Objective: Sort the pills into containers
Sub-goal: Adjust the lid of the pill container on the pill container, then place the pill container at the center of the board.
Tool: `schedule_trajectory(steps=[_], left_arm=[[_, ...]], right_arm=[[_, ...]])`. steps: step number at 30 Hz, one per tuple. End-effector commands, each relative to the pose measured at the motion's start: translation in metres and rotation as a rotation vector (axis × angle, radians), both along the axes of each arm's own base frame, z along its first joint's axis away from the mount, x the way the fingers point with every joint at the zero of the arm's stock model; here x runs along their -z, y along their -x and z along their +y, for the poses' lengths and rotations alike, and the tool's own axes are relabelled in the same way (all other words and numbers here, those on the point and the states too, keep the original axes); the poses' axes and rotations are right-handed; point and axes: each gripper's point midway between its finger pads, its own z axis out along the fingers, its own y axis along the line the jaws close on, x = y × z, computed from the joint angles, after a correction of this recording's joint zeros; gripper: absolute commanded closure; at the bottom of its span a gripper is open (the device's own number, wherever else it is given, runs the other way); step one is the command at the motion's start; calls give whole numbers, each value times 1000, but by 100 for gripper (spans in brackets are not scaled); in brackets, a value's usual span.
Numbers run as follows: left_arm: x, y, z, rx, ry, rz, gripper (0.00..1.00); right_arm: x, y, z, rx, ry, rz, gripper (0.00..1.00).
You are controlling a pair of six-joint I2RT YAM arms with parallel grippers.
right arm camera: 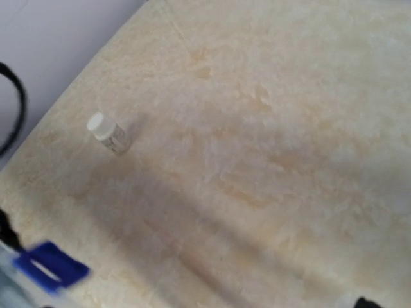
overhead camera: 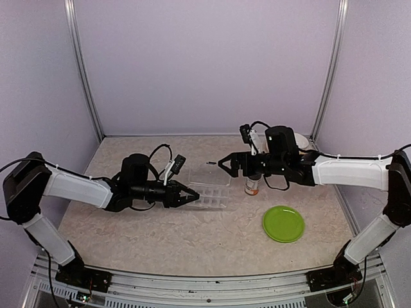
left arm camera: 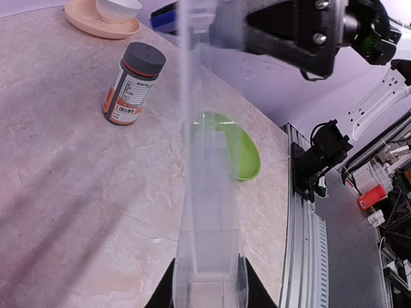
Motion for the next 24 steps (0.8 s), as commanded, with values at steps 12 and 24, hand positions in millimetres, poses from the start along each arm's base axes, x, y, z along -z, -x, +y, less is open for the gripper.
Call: schedule_trajectory(steps=[12, 24], left_arm=[[17, -65, 2, -149, 26, 173, 79], [46, -110, -6, -192, 4, 331, 79]], right_arm=[[-70, -6, -54, 163, -17, -163, 0], [-57, -2, -73, 214, 1, -151, 0]])
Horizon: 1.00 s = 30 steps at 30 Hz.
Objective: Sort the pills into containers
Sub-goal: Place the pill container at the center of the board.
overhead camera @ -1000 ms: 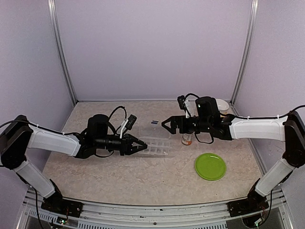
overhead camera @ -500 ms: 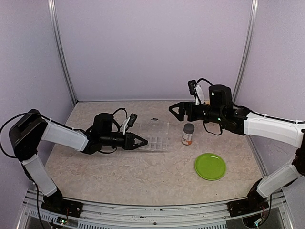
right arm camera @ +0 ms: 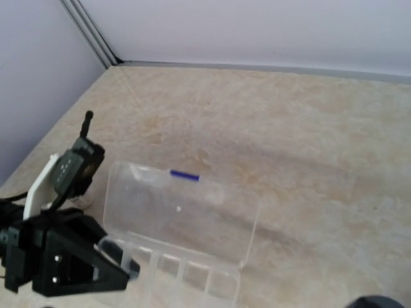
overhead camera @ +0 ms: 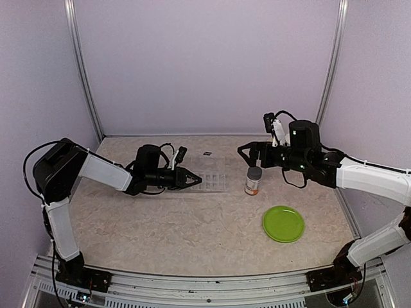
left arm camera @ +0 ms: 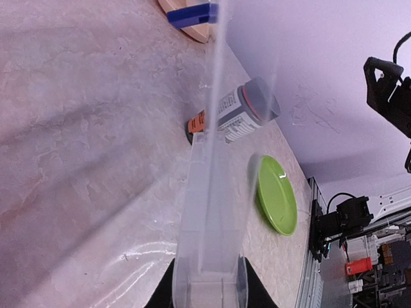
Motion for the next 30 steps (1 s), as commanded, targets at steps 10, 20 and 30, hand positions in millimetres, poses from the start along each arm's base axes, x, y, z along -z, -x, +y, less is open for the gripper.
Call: schedule_trajectory(steps=[10, 20, 30], left_arm=[[23, -23, -6, 17, -30, 140, 73], [36, -18, 4, -10, -96, 168, 68], [46, 0, 17, -71, -149, 180, 63]], right_arm=[[9, 1, -23, 62, 9, 0, 0], [10, 2, -28, 69, 4, -4, 0], [9, 3, -27, 61, -2, -3, 0]])
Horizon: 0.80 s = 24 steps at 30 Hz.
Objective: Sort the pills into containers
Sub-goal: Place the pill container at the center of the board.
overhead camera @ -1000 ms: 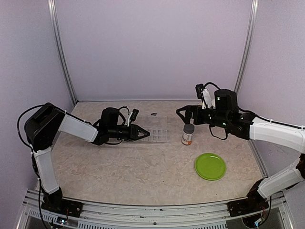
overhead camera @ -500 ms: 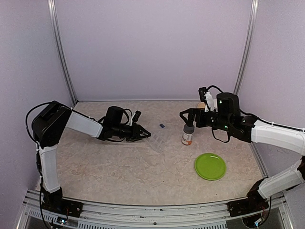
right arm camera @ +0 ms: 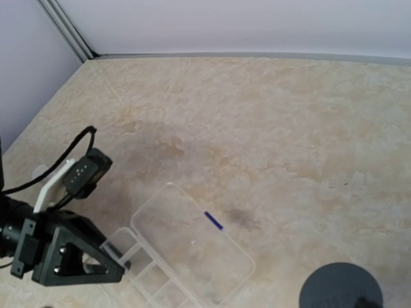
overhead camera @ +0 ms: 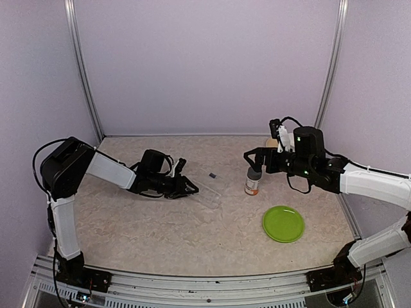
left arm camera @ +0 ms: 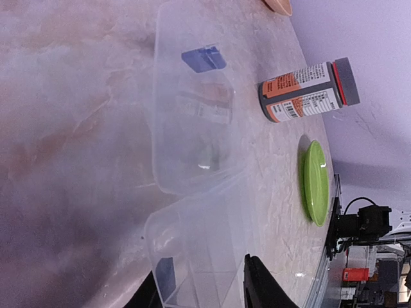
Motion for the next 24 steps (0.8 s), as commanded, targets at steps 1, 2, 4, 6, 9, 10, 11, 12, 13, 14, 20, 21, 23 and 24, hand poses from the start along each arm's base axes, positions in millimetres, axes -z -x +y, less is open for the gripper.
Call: schedule_trajectory(steps=[1, 2, 4, 6, 9, 10, 11, 12, 13, 14, 20, 21, 23, 24], left_arm=[[-10, 6, 5, -28, -25, -42, 60], [-9, 9, 7, -33, -32, -41, 57], [-9, 12, 9, -42, -40, -45, 51], [-8, 15, 10, -47, -44, -47, 48], [-8, 20, 9, -43, -51, -48, 42], [-6, 23, 9, -40, -56, -47, 40], [-7, 24, 9, -39, -61, -50, 37], [-6, 26, 9, -38, -68, -52, 35], [-7, 27, 9, -40, -75, -56, 33], [-6, 28, 10, -42, -86, -56, 30], [-9, 33, 18, -76, -126, -84, 12], [-9, 35, 19, -83, -135, -91, 10], [-9, 37, 22, -97, -160, -107, 3], [-9, 38, 24, -107, -173, -114, 1]], right_arm=[[-10, -1, -5, 14, -22, -25, 0], [-10, -2, -6, 15, -22, -26, 0], [-9, -2, -5, 14, -18, -25, 0], [-7, -2, -5, 15, -13, -21, 0], [-2, -3, -6, 16, -3, -11, 0], [-1, -4, -7, 18, 0, -8, 0], [1, -4, -8, 20, 3, -3, 0], [2, -4, -9, 21, 4, -1, 0], [3, -4, -10, 22, 5, 2, 0], [5, -4, -11, 25, 9, 6, 0], [11, -4, -16, 37, 17, 14, 0], [13, -5, -17, 38, 21, 15, 0], [18, -5, -18, 42, 32, 23, 0], [21, -6, -19, 44, 37, 26, 0]])
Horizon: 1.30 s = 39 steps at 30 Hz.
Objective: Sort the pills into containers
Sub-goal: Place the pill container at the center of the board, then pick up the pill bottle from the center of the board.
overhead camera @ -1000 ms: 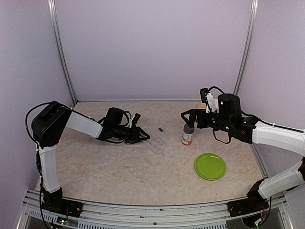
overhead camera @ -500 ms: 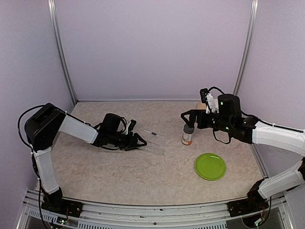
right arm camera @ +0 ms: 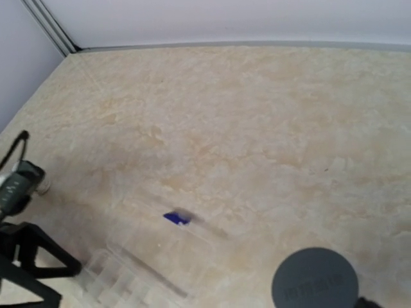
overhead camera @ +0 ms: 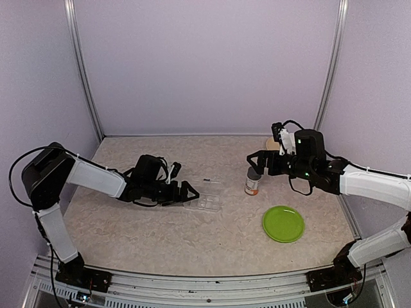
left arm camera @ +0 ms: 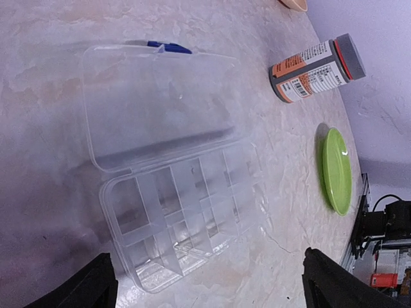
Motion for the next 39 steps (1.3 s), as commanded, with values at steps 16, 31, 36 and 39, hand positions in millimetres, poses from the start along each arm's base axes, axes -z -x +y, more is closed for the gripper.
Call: schedule_trajectory(steps=[16, 31, 36, 39], left_arm=[[-63, 3, 19, -93, -85, -221, 1], [-86, 3, 26, -129, -49, -264, 1], [-90, 3, 33, -147, -36, -271, 1], [-91, 3, 37, -157, -31, -273, 1]], right_arm=[[57, -4, -19, -34, 112, -15, 0], [101, -15, -10, -89, 169, -141, 3], [113, -24, -5, -94, 189, -159, 6], [122, -30, -5, -78, 205, -156, 8]])
